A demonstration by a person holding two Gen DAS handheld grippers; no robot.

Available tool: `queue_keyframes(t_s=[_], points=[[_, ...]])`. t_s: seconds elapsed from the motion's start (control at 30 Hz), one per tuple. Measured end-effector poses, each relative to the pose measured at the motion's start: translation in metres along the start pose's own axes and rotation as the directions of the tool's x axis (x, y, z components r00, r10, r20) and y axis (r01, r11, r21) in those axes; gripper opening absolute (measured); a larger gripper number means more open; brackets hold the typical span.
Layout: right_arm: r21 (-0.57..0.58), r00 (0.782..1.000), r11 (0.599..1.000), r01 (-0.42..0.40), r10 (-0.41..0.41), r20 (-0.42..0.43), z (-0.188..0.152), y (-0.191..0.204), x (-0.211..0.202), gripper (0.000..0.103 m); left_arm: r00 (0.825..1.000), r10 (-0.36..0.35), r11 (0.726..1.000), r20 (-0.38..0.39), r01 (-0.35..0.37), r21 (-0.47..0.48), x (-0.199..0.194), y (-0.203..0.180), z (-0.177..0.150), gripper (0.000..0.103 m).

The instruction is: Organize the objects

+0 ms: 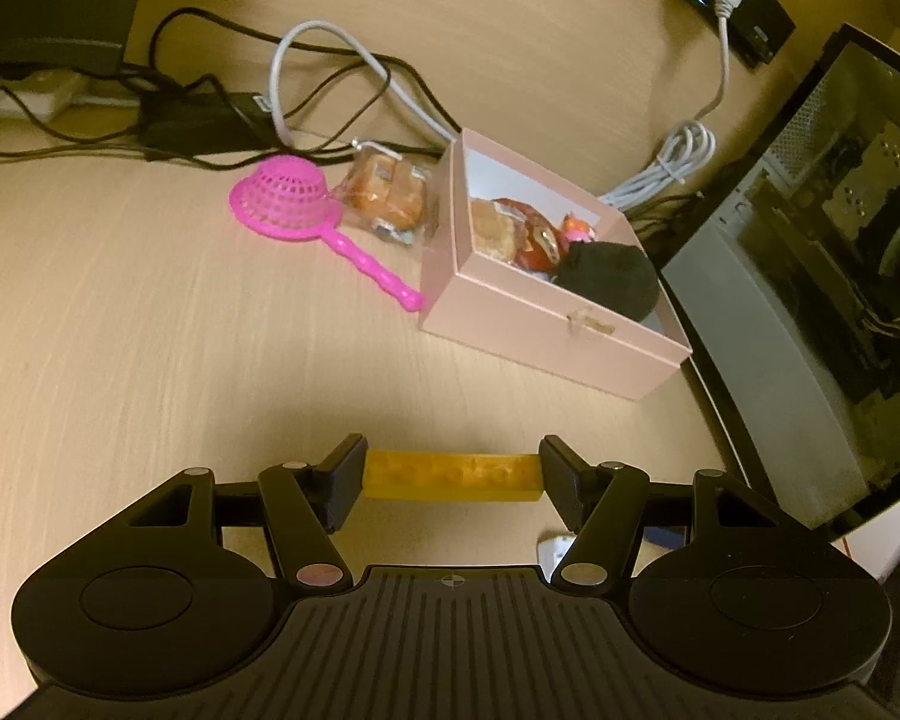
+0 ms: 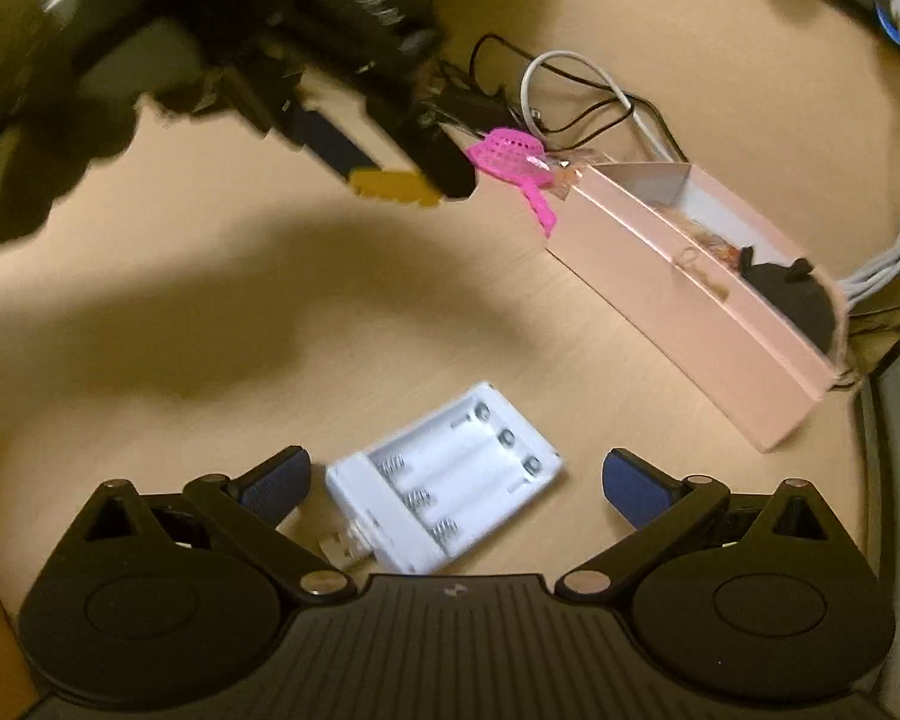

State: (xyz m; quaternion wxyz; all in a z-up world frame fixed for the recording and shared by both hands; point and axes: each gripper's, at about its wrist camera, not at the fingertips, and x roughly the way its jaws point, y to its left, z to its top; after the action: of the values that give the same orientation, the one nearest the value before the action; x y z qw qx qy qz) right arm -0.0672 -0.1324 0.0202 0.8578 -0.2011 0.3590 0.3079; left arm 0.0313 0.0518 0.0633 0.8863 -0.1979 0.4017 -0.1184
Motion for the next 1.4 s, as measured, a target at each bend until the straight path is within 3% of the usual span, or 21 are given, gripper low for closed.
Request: queue_keyframes(t_s=[0.17,0.27,0.4,0.47,0.53,0.63,0.7,0.87,0.97,1.13,1.23,1.3,1.4], points=[[0.100,0.996,0.991,-0.089,0.092,-0.022,0.012,-0.029,0.028,0.103,1.000,0.010,1.000,0.000,-0.010,-0.014,-0.004,0.004,-0.005,0.068],[0.143,0.997,0.987,-0.077,0.080,-0.021,0.015,-0.037,0.031,0.101,1.000,0.013,1.000,-0.001,-0.013,-0.023,-0.007,0.006,-0.009,0.068],[0.182,1.000,0.983,-0.016,0.020,-0.018,0.021,-0.046,0.032,0.068,1.000,0.016,0.999,-0.002,-0.016,-0.028,-0.009,0.006,-0.013,0.068],[0.214,1.000,0.977,0.010,-0.005,-0.023,0.019,-0.052,0.030,0.057,1.000,0.017,0.999,-0.003,-0.018,-0.032,-0.009,0.007,-0.015,0.068],[0.245,0.999,0.968,0.046,-0.038,-0.040,0.018,-0.058,0.028,0.057,1.000,0.019,0.999,-0.002,-0.019,-0.035,-0.009,0.007,-0.016,0.068],[0.295,0.998,0.954,0.059,-0.046,-0.049,0.009,-0.067,0.020,0.061,1.000,0.014,0.999,-0.002,-0.014,-0.035,-0.010,0.005,-0.019,0.068],[0.315,0.999,0.948,0.051,-0.044,-0.030,0.001,-0.069,0.010,0.077,1.000,0.011,0.999,0.000,-0.011,-0.031,-0.012,0.004,-0.020,0.068],[0.265,0.997,0.962,0.065,-0.070,0.011,-0.014,-0.056,-0.018,0.086,1.000,0.015,0.999,0.019,-0.014,-0.033,-0.020,0.002,-0.023,0.068],[0.289,1.000,0.957,0.016,-0.013,-0.014,-0.019,-0.050,-0.021,0.087,1.000,0.018,0.999,0.026,-0.017,-0.043,-0.021,0.004,-0.025,0.068],[0.305,0.987,0.940,-0.154,0.162,0.001,-0.009,-0.017,-0.014,0.090,0.999,0.029,0.998,0.017,-0.028,-0.054,-0.020,0.007,-0.028,0.068],[0.207,0.997,0.975,-0.076,0.074,0.018,0.005,0.003,-0.016,0.092,0.998,0.060,0.997,0.022,-0.059,-0.045,-0.023,0.008,-0.026,0.068],[0.163,1.000,0.987,-0.005,0.002,0.022,0.009,0.008,-0.015,0.102,0.996,0.086,0.995,0.030,-0.085,-0.044,-0.025,0.009,-0.025,0.068],[0.228,0.999,0.973,-0.032,0.036,-0.010,0.015,0.005,-0.008,0.103,0.991,0.131,0.991,0.042,-0.129,-0.039,-0.027,0.009,-0.024,0.068]])
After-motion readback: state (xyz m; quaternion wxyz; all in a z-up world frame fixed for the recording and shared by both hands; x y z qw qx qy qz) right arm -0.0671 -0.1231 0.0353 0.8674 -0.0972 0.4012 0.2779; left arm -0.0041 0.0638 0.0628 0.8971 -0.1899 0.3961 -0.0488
